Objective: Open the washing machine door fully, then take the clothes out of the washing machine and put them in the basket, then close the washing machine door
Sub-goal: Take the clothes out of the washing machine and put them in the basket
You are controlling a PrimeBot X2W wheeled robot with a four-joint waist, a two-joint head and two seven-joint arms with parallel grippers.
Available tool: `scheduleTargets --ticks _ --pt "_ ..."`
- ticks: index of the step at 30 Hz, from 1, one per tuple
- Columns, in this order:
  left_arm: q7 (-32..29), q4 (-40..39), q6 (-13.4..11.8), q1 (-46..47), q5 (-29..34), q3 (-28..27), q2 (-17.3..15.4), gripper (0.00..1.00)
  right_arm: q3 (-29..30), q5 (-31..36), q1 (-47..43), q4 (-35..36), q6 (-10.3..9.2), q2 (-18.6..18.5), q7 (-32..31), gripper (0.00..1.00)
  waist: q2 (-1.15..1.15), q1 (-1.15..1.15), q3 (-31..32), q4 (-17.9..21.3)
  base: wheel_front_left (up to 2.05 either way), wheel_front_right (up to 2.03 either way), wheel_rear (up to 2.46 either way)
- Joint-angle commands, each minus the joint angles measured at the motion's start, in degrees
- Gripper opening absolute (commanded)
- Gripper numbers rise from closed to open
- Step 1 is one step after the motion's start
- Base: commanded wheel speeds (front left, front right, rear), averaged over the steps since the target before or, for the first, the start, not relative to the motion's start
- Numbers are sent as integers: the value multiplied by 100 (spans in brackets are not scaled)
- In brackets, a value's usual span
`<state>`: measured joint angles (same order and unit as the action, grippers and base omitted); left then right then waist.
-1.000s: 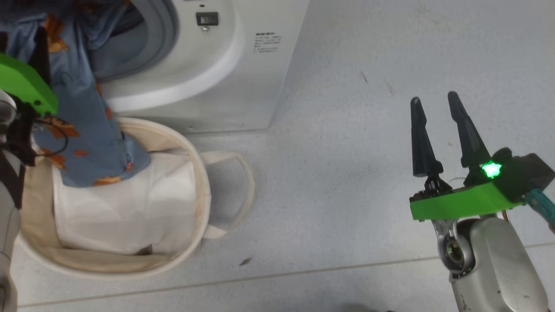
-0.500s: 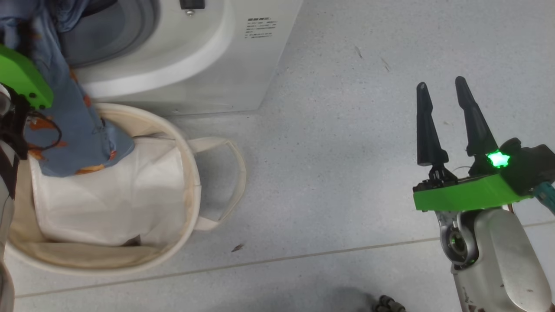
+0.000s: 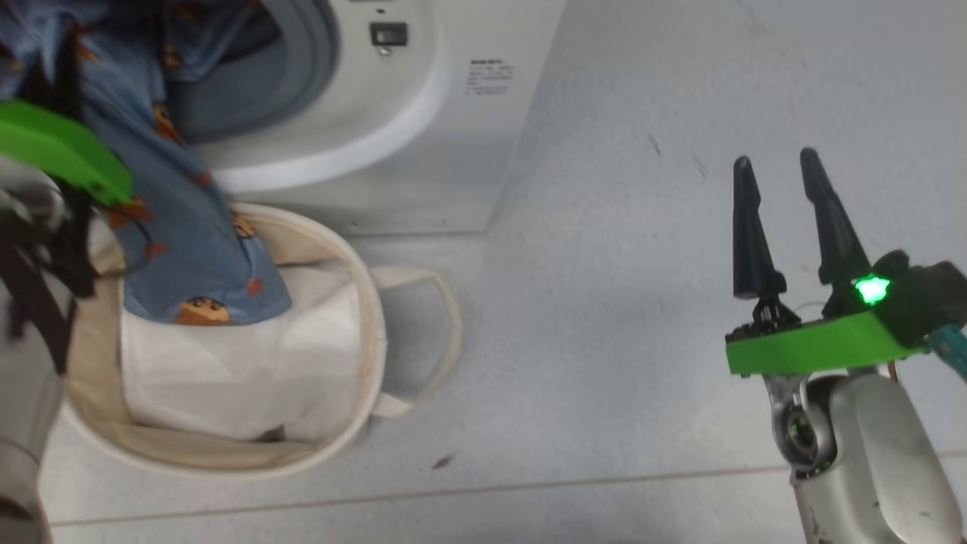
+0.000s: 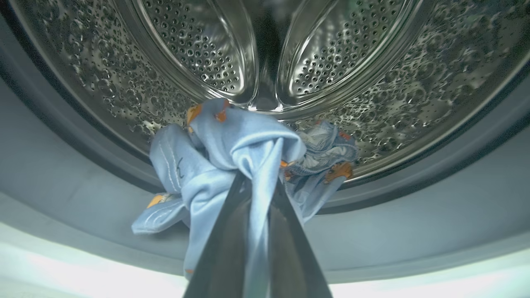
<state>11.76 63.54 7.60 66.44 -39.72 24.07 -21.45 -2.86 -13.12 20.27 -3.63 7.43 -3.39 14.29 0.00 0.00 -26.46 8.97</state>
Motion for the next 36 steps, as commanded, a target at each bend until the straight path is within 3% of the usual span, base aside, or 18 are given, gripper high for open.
scheduleTargets --ticks 1,7,19,24,27,36 --pt "121 -245 -11 -62 -86 -73 -257 0 -89 15 -143 128 6 -7 71 100 0 0 215 -141 0 0 0" --pt "315 -1152 -56 -881 -29 -79 -352 0 -100 -6 -339 -33 6 -41 71 100 0 0 681 -386 0 0 0" --pt "323 -5592 -1307 -4024 582 -1270 -382 0 -212 -63 -644 -233 6 -63 71 100 0 0 1323 -620 0 0 0" --pt "309 -6762 -1701 -5044 663 -1427 -413 0 -260 -90 -705 -305 6 -92 71 100 0 0 1507 -636 0 0 0" --pt "205 -6895 -1703 -5359 534 -1383 -377 0 -299 -112 -733 -347 6 -108 71 100 0 0 1606 -644 0 0 0" --pt "248 -5532 -1093 -5049 276 -1240 -188 0 -428 -147 -694 -399 6 -143 71 100 0 0 1688 -516 0 0 0"
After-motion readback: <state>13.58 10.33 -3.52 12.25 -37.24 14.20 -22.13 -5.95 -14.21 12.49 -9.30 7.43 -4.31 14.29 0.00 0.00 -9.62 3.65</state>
